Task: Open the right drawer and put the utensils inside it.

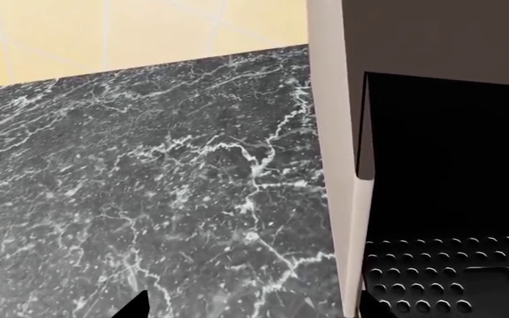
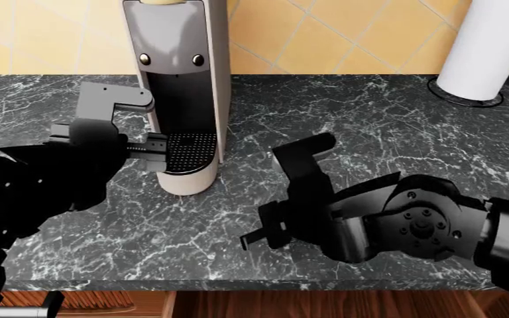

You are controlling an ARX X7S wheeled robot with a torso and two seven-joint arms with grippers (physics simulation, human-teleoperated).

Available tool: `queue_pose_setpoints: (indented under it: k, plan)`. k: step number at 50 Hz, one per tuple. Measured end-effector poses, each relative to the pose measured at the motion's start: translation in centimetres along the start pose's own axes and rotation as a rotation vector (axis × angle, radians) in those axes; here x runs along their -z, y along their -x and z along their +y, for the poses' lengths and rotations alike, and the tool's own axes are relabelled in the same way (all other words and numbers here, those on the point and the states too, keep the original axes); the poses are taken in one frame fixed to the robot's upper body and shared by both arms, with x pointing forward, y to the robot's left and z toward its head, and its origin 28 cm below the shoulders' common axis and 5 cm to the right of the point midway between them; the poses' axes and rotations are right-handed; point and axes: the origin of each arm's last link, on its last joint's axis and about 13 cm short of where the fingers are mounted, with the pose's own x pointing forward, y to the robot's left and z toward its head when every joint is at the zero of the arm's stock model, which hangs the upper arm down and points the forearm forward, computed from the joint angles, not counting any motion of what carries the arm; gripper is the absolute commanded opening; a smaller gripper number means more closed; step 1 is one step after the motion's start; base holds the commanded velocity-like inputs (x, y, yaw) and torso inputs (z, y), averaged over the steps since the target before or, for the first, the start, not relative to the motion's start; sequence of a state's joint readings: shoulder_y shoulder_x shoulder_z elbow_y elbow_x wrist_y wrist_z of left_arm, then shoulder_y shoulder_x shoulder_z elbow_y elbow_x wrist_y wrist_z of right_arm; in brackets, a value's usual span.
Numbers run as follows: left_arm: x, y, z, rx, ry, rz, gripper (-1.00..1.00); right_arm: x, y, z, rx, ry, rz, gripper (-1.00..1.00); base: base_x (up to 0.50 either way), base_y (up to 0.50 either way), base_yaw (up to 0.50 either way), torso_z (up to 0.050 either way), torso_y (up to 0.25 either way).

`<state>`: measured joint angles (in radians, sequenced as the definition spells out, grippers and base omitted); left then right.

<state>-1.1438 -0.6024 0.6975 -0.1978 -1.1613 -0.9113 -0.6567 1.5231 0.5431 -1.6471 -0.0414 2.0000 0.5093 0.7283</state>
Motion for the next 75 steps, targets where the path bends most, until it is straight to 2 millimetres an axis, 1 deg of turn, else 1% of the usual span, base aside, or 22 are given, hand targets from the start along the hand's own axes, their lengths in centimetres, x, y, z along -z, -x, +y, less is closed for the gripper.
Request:
queue_pose_setpoints:
  k: [9,13,19,27,34,39,46,60,75]
  plan:
    - [-0.1,0.1,0.0,0.001,0.001,-0.002,1.0,0.5,1.3,0.5,-0.018,0.017,0.036,-1.0,0.0,0.0,0.0,0.0,0.0]
    - [-0.1,0.1,0.0,0.001,0.002,-0.003,1.0,0.8,2.3,1.1,-0.042,0.04,0.064,-1.0,0.0,0.0,0.0,0.0,0.0]
    - [-0.1,0.1,0.0,0.001,0.002,-0.003,1.0,1.3,4.4,2.3,-0.097,0.116,0.116,-1.0,0.0,0.0,0.0,0.0,0.0]
    - [0.0,0.0,0.0,0.001,0.002,-0.001,1.0,1.8,7.4,3.7,-0.203,0.265,0.154,-1.0,0.0,0.0,0.0,0.0,0.0]
    - [0.0,0.0,0.0,0.001,0.001,0.0,1.0,2.0,9.9,4.4,-0.27,0.366,0.162,-1.0,0.0,0.0,0.0,0.0,0.0]
    - [0.0,0.0,0.0,0.002,0.001,0.0,1.0,2.1,11.1,4.7,-0.294,0.42,0.167,-1.0,0.0,0.0,0.0,0.0,0.0]
    - [0.0,0.0,0.1,0.001,0.001,0.0,1.0,2.2,11.8,4.7,-0.307,0.462,0.18,-1.0,0.0,0.0,0.0,0.0,0.0]
    - [0.0,-0.1,0.1,0.001,0.001,0.001,1.0,2.2,12.2,4.5,-0.292,0.488,0.201,-1.0,0.0,0.0,0.0,0.0,0.0]
    - [0.2,-0.2,0.0,0.002,0.0,0.004,1.0,1.7,11.9,3.8,-0.233,0.482,0.234,-1.0,0.0,0.0,0.0,0.0,0.0]
